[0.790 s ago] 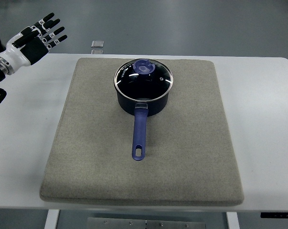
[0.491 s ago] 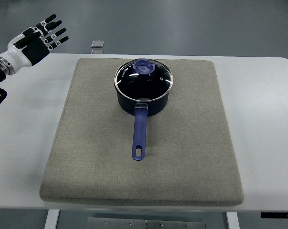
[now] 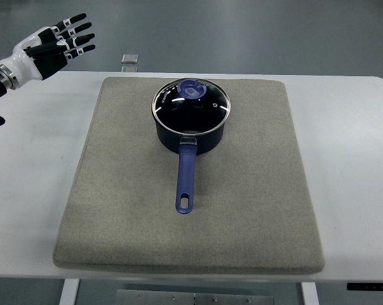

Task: Open pot lid and place left with left hand
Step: 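Raise the left hand and move it toward the pot lid, then lower the left hand over the blue knob of the glass lid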

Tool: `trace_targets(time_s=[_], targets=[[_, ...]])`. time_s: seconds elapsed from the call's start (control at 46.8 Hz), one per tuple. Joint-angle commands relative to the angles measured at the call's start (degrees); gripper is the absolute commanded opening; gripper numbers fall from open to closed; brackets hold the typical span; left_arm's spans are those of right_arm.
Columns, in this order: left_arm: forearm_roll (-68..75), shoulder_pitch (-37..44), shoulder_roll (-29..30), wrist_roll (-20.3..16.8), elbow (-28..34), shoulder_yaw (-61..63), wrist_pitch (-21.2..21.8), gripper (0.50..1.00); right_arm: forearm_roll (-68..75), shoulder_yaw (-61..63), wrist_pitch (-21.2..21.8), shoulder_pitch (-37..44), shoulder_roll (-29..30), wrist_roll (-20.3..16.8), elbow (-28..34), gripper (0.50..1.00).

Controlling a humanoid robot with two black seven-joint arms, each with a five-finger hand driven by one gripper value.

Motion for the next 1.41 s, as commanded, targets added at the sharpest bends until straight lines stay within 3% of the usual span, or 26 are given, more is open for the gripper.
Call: trace_targets(time_s=[0.0, 0.064, 0.577, 0.94, 1.153, 1.302, 1.388], targets=[[10.16, -2.01, -0.02, -4.74, 0.03, 0.07, 0.02, 0.981, -0.04, 0.00, 0.00, 0.09, 0.00, 0.01, 0.00, 0.917], [16.32, -3.06, -0.37, -6.24, 0.03, 0.07, 0.02, 0.977, -0.04, 0.00, 0.00, 0.09, 0.00, 0.01, 0.00, 0.917], [55.88, -11.85, -5.29, -6.24, -8.32, 4.54, 0.13, 0.973, -0.04, 0.00, 0.09, 0.09, 0.00, 0.01, 0.09, 0.917], [57.47, -25.38, -10.21, -6.15, -9.82, 23.44, 0.57, 0.971, -0.04, 0.00, 0.09, 0.17, 0.00, 0.01, 0.09, 0.917], [57.74, -29.69, -14.07, -6.06, -8.06, 34.51, 6.72, 0.973, -0.04, 0.00, 0.09, 0.09, 0.00, 0.01, 0.00, 0.917], [57.65, -30.93, -16.27, -6.06, -6.39, 38.48, 7.43, 0.971, -0.04, 0.00, 0.09, 0.09, 0.00, 0.01, 0.09, 0.917], [57.74, -30.93, -16.89, -6.06, -6.21, 38.57, 7.51, 0.934, -0.04, 0.00, 0.09, 0.09, 0.00, 0.01, 0.09, 0.917]])
